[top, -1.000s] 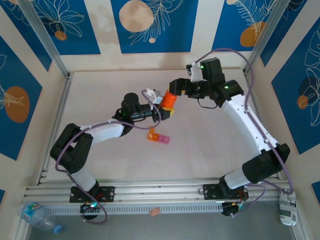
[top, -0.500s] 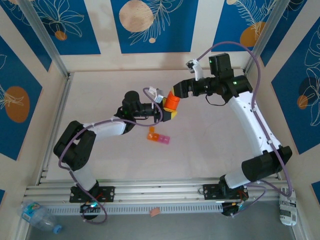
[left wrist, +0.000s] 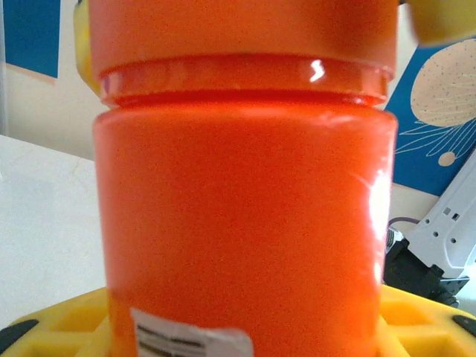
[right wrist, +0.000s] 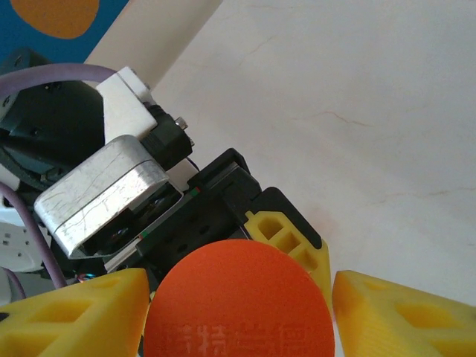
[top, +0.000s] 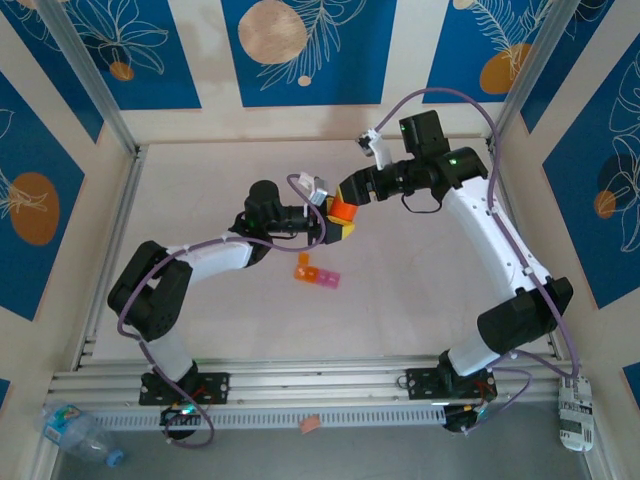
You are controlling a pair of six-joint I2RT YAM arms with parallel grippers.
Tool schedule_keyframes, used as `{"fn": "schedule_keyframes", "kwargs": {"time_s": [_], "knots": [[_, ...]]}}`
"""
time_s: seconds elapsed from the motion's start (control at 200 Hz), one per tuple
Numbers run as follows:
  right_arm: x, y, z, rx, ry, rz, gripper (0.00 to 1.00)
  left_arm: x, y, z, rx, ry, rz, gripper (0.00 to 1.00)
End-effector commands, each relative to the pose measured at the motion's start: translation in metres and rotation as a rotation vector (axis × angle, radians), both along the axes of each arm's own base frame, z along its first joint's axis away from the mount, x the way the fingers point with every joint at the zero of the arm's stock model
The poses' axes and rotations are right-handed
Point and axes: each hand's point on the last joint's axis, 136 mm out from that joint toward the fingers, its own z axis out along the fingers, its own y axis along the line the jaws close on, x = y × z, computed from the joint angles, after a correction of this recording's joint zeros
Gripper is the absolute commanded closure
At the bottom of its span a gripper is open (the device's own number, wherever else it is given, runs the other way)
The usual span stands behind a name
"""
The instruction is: Sort the pills into containers
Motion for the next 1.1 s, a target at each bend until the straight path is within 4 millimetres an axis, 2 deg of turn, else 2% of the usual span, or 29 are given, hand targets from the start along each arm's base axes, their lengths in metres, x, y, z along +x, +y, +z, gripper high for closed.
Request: {"fn": "schedule_keyframes", "kwargs": {"time_s": [0.0,0.225,0.435,0.55,0.7,0.885,0.925,0.98,1.095], "knots": [[-0.003,0.003,-0.001,0.002,0.023,0.012,0.46,0.001,0.0,0.019,-0.042,-0.058,-0.023,1.0],[-0.001,0.003,-0.028,-0.027,0.107,-0.092,0.64,0.006,0.001,0.027,-0.055,-0.084,0.018,1.0],[0.001,0.007,-0.057,-0.071,0.168,-0.295,0.66,0.016,0.003,0.034,-0.04,-0.166,0.148,1.0],[0.0,0.015,-0.067,-0.044,0.201,-0.374,0.66,0.02,0.005,0.037,-0.038,-0.22,0.227,1.0],[-0.003,0.025,-0.072,-0.031,0.215,-0.406,0.66,0.022,0.007,0.035,-0.034,-0.246,0.275,1.0],[-0.001,0.026,-0.059,-0.014,0.205,-0.397,0.66,0.022,0.006,0.028,-0.024,-0.233,0.262,1.0],[-0.001,0.025,-0.056,-0.007,0.204,-0.39,0.64,0.021,0.005,0.027,-0.024,-0.23,0.256,1.0],[-0.001,0.024,-0.048,0.008,0.194,-0.363,0.58,0.021,0.004,0.025,-0.025,-0.225,0.246,1.0],[0.001,0.008,-0.021,0.048,0.128,-0.352,0.32,0.019,0.002,0.022,-0.02,-0.206,0.212,1.0]]}}
